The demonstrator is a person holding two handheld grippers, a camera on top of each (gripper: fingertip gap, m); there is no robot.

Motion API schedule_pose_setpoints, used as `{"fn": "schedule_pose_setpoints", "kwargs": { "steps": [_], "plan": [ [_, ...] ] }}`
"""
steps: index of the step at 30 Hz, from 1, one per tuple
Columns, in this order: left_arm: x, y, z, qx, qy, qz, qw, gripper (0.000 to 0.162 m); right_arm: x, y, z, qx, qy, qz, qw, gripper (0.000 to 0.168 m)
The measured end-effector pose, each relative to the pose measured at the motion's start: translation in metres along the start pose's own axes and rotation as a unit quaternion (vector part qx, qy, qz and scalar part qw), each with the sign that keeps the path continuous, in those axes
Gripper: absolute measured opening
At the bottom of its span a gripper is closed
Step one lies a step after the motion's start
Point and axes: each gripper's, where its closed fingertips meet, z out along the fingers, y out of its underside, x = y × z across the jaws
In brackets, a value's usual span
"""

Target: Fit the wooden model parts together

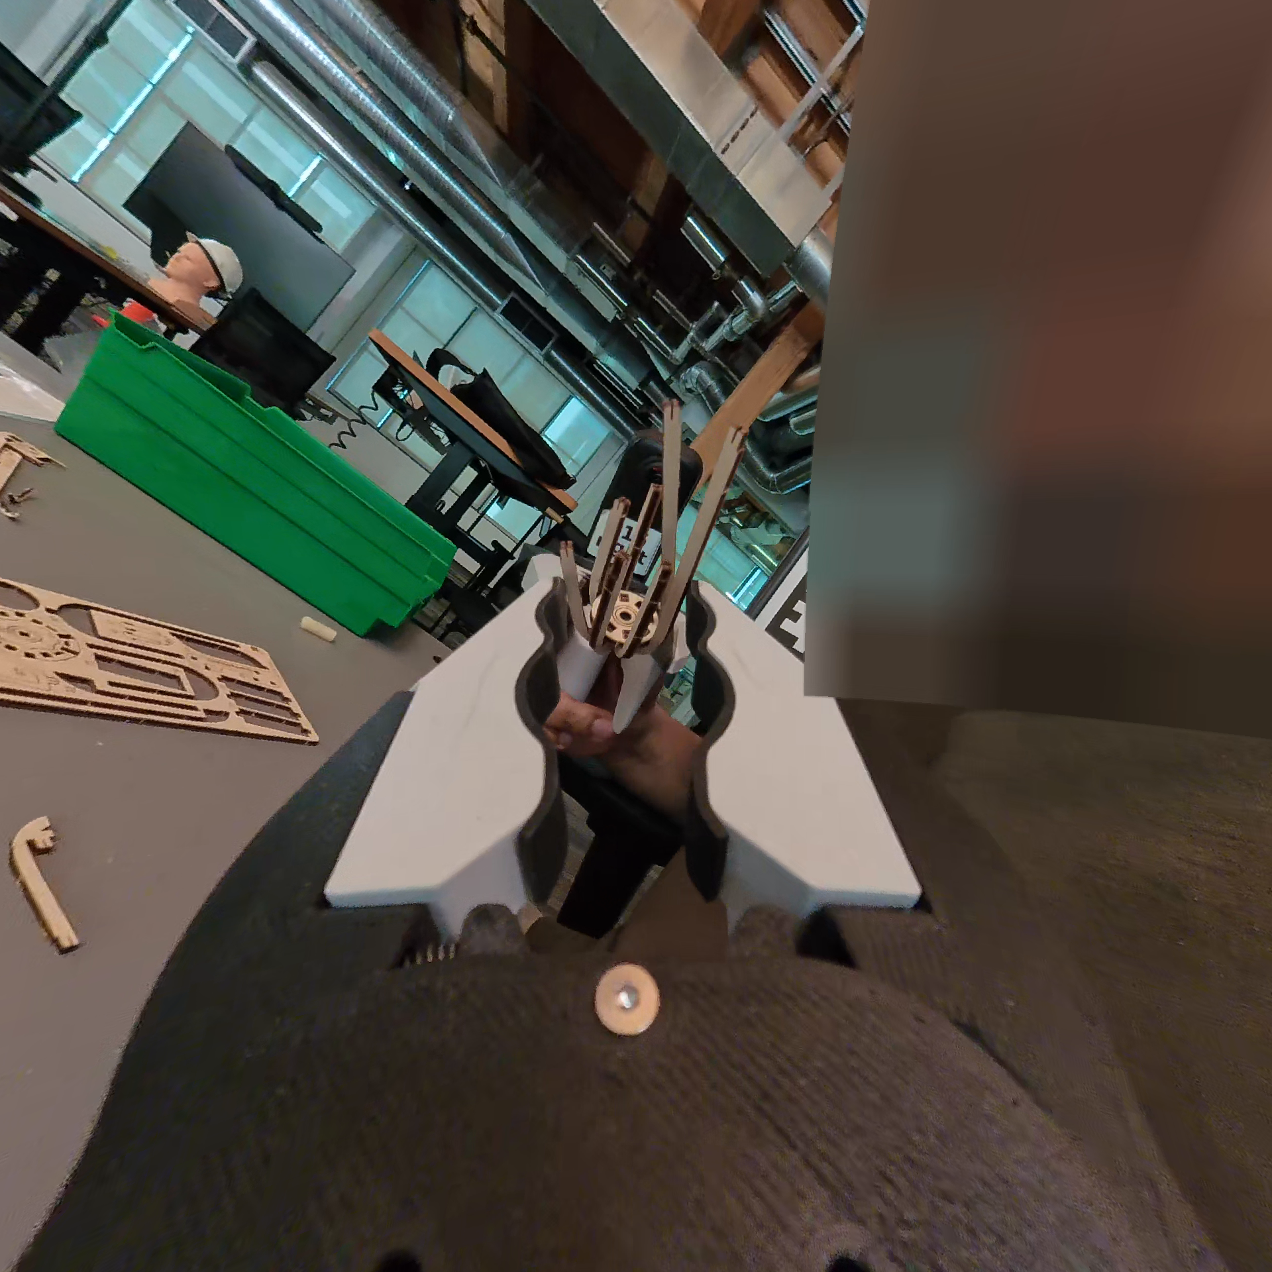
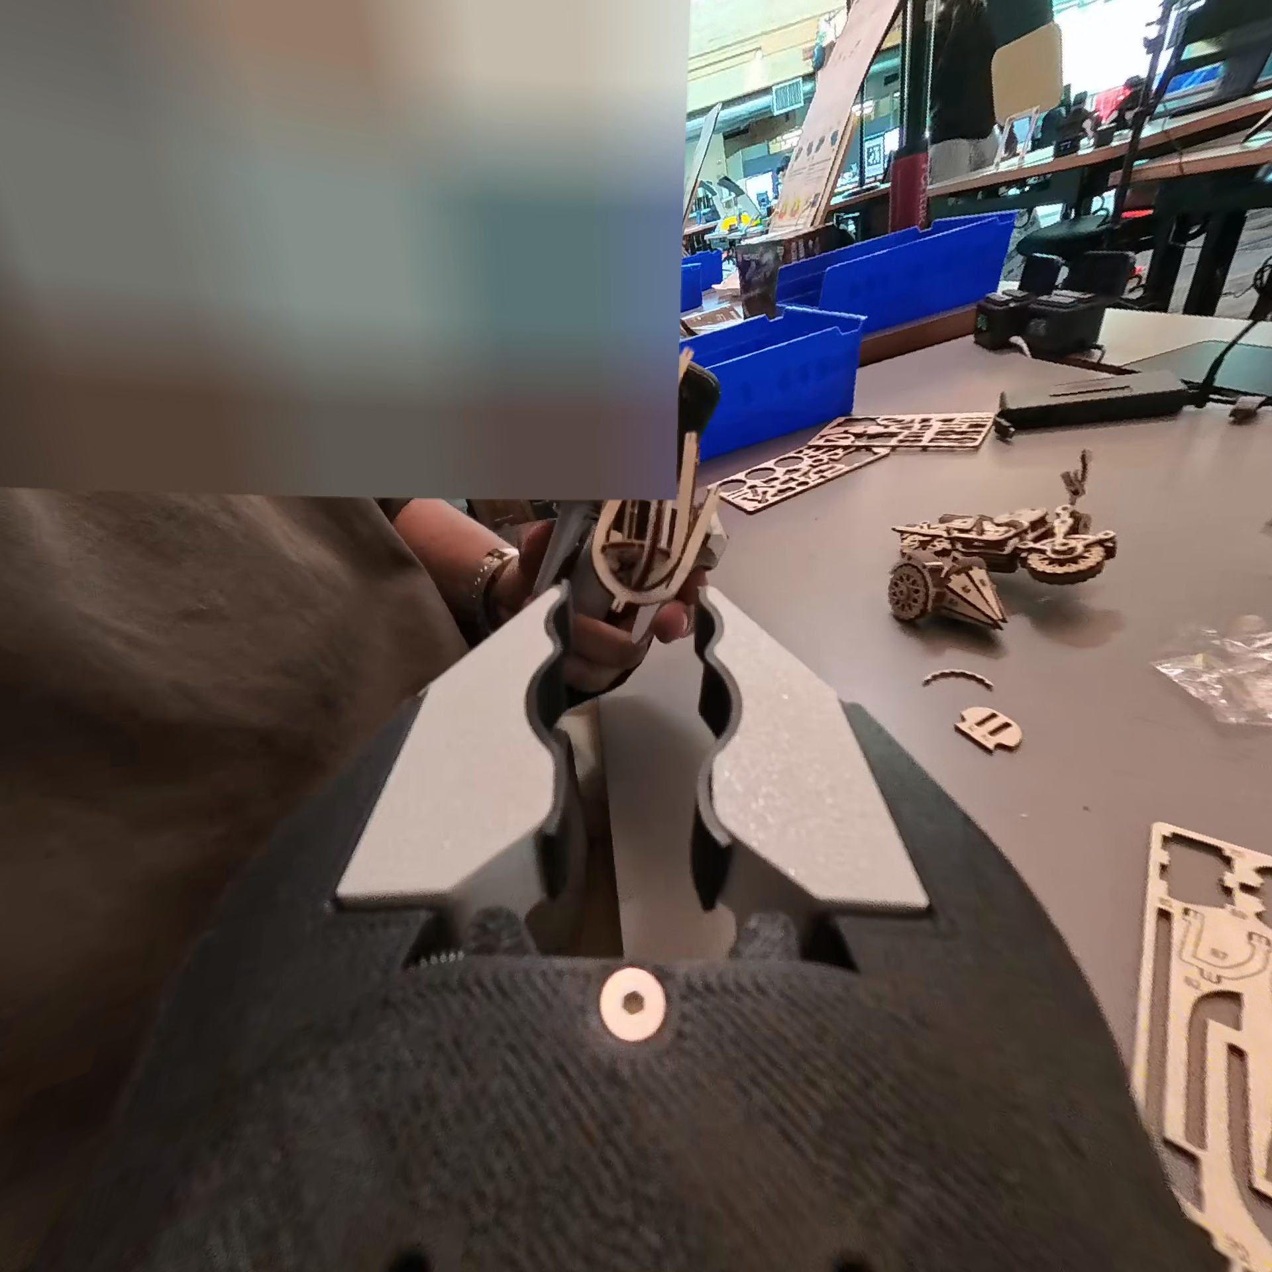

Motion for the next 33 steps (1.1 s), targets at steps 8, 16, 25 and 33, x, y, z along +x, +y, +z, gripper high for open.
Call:
{"fn": "schedule_pose_setpoints", "kwargs": {
  "steps": [8,16,25,33],
  "plan": [
    [0.000,0.006,0.002,-0.015,0.000,0.005,1.000,0.034,-0.001,-0.003,-0.001,0.009,0.005,-0.008,1.000,0.023],
    [-0.010,-0.006,-0.004,-0.025,-0.047,0.073,0.996,0.057,0.005,-0.003,-0.011,-0.010,0.033,-0.057,0.998,0.023],
    [-0.005,-0.009,-0.010,-0.051,-0.081,0.230,0.968,0.019,0.016,0.016,-0.014,-0.059,0.040,-0.018,0.997,0.023],
    [-0.006,-0.008,-0.010,-0.054,-0.070,0.209,0.974,0.022,0.017,0.022,-0.013,-0.069,0.030,-0.001,0.997,0.023]
  ]
}}
